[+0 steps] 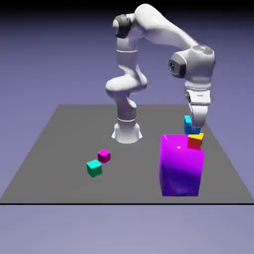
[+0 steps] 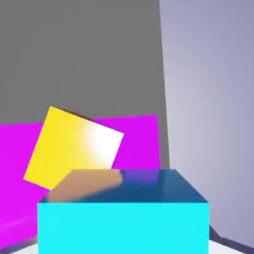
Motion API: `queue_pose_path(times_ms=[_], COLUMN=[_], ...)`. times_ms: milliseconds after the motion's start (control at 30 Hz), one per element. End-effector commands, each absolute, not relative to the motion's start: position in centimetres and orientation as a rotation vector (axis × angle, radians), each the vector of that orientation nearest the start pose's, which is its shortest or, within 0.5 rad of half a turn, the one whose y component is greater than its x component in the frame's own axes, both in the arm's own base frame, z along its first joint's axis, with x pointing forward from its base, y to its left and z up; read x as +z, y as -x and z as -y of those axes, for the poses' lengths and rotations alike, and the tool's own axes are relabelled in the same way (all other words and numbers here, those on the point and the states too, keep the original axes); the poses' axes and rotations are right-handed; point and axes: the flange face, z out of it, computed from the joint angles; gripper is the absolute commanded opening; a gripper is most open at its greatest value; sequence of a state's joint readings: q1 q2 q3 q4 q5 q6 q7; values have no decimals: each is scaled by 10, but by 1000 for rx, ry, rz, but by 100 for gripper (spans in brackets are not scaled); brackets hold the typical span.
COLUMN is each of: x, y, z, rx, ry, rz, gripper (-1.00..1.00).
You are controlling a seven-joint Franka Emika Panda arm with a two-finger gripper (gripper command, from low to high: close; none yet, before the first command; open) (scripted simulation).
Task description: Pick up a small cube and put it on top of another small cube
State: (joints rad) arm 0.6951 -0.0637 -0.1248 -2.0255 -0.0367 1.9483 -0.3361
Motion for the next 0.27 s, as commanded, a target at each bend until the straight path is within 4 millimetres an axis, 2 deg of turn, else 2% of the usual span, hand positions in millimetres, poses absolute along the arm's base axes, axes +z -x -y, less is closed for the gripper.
queue_pose_path(times_ms=[0, 100, 133, 167, 200, 233], x=[458, 406, 405, 405, 405, 422], y=[-453, -452, -452, -452, -452, -453], z=[-287, -285, -285, -285, -285, -286], rx=[15, 15, 15, 15, 15, 15], ry=[2839, 2839, 2839, 2839, 2839, 2839], rz=[1410, 1410, 1410, 1410, 1410, 1410], gripper=[-100, -100, -100, 100, 100, 100])
